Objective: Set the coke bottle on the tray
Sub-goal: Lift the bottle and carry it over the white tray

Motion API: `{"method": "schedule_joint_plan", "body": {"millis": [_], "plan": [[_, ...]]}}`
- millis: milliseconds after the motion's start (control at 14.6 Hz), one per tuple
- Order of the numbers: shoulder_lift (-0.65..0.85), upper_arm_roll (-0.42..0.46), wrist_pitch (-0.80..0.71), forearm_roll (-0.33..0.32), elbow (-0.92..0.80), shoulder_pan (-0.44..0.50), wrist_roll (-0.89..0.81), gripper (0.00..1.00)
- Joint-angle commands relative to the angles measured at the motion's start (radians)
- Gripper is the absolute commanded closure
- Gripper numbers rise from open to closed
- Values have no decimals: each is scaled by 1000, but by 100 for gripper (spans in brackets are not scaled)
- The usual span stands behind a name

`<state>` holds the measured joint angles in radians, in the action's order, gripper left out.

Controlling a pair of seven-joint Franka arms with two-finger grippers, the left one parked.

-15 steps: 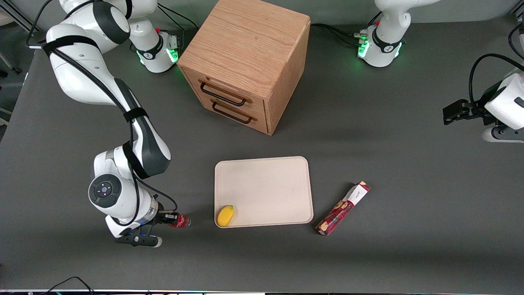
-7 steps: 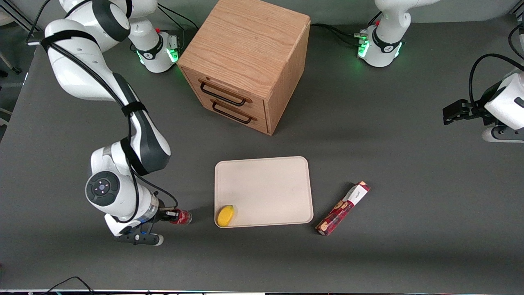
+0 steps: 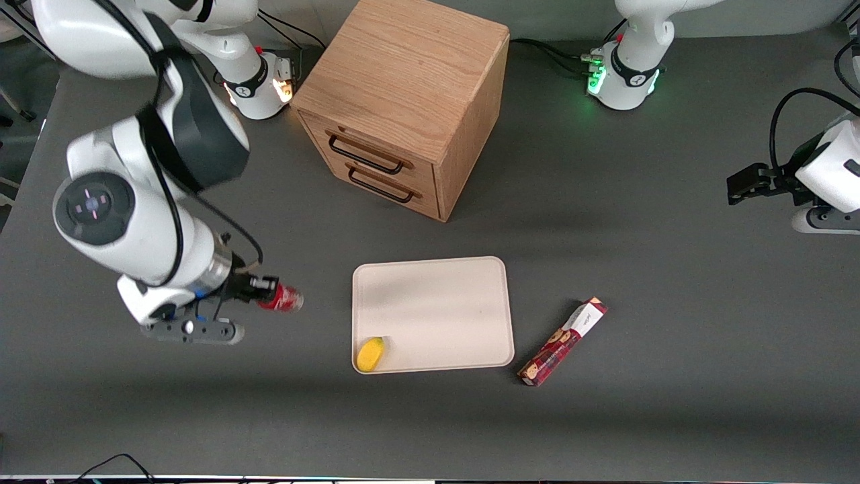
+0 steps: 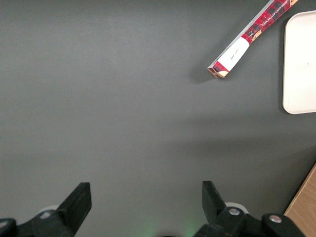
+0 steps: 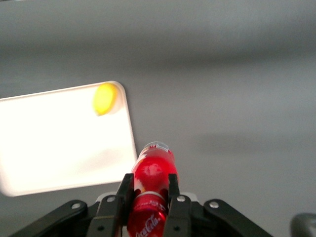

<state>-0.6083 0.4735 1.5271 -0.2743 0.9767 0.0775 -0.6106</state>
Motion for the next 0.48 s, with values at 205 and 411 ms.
{"method": "schedule_joint_plan", "body": {"millis": [205, 411], "plan": [[-79, 128, 57, 6, -10, 34, -392, 90], [-140, 129, 171, -58, 58, 51, -481, 88]]}}
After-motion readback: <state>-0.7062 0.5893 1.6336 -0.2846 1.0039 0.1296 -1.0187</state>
